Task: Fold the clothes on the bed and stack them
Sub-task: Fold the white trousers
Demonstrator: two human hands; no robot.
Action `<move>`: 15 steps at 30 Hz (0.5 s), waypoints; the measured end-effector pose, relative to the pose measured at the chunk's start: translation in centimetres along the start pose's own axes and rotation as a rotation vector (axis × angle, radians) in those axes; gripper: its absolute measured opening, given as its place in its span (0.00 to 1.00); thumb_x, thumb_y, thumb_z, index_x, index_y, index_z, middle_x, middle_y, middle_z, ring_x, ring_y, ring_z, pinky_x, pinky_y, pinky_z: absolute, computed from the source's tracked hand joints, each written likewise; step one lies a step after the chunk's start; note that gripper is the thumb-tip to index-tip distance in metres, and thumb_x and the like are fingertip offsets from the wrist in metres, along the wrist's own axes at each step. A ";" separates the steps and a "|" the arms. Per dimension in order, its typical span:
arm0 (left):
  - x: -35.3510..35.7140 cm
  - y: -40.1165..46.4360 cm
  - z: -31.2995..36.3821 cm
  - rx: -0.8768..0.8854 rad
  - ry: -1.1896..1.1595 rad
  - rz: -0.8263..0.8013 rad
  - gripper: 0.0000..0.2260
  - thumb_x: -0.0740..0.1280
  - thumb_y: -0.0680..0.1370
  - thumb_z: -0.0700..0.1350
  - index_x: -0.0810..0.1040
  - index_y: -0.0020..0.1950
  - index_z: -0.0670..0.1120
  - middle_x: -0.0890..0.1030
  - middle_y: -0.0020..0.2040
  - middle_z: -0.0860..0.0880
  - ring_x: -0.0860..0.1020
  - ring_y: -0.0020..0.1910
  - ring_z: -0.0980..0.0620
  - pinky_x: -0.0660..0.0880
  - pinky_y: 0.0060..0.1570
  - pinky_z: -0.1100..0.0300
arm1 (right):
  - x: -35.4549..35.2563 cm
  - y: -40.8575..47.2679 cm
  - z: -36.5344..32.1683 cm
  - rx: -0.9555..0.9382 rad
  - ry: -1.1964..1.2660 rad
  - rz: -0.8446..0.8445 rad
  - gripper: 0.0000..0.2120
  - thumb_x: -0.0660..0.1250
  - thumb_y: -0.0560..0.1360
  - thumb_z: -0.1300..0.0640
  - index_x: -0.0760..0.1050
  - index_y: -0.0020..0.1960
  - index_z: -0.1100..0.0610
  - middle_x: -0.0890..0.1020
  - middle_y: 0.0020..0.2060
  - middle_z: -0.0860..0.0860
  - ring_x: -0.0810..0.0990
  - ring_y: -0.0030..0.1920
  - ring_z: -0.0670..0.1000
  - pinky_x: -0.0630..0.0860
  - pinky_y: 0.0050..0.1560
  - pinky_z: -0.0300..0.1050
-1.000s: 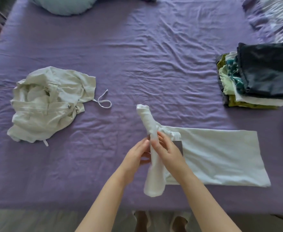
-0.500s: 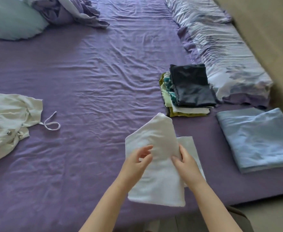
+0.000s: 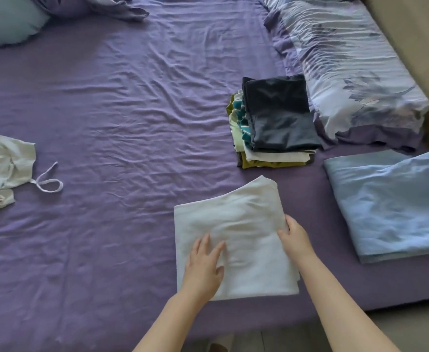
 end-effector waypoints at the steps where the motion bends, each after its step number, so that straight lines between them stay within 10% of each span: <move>1: 0.0 0.2 0.0 0.007 -0.029 0.022 0.24 0.59 0.81 0.47 0.57 0.76 0.58 0.46 0.79 0.50 0.43 0.77 0.50 0.53 0.74 0.52 | 0.1 0.5 0.5 0.007 -0.018 0.006 0.21 0.58 0.75 0.68 0.70 0.68 0.58 0.79 0.58 0.55 0.76 0.58 0.56 0.71 0.53 0.44; 6: -0.9 0.8 -2.4 -0.218 -0.094 0.182 0.27 0.63 0.79 0.49 0.57 0.76 0.55 0.48 0.79 0.49 0.46 0.77 0.47 0.55 0.72 0.50 | 1.3 1.7 3.2 0.055 -0.258 0.024 0.26 0.62 0.78 0.59 0.60 0.74 0.58 0.70 0.69 0.58 0.67 0.67 0.61 0.64 0.66 0.52; 11: -0.8 0.9 -5.3 -0.435 -0.741 0.202 0.40 0.70 0.74 0.43 0.49 0.79 0.49 0.58 0.76 0.44 0.60 0.73 0.44 0.61 0.71 0.49 | 2.9 0.5 5.5 0.149 -0.139 -0.036 0.43 0.68 0.75 0.51 0.44 0.77 0.60 0.57 0.76 0.57 0.57 0.74 0.59 0.54 0.72 0.50; 15: -0.6 0.5 -6.2 -0.506 -0.993 0.209 0.21 0.68 0.76 0.40 0.68 0.68 0.44 0.76 0.64 0.44 0.76 0.59 0.43 0.73 0.61 0.43 | 3.1 0.6 7.4 0.236 -0.077 0.006 0.42 0.70 0.73 0.47 0.53 0.75 0.65 0.63 0.72 0.61 0.63 0.72 0.59 0.61 0.69 0.51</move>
Point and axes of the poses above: each hand's wrist, its own y-axis towards the middle knuckle, its own x-axis out of the palm, z = x × y, the point moved 5 cm from there along y, towards the middle knuckle
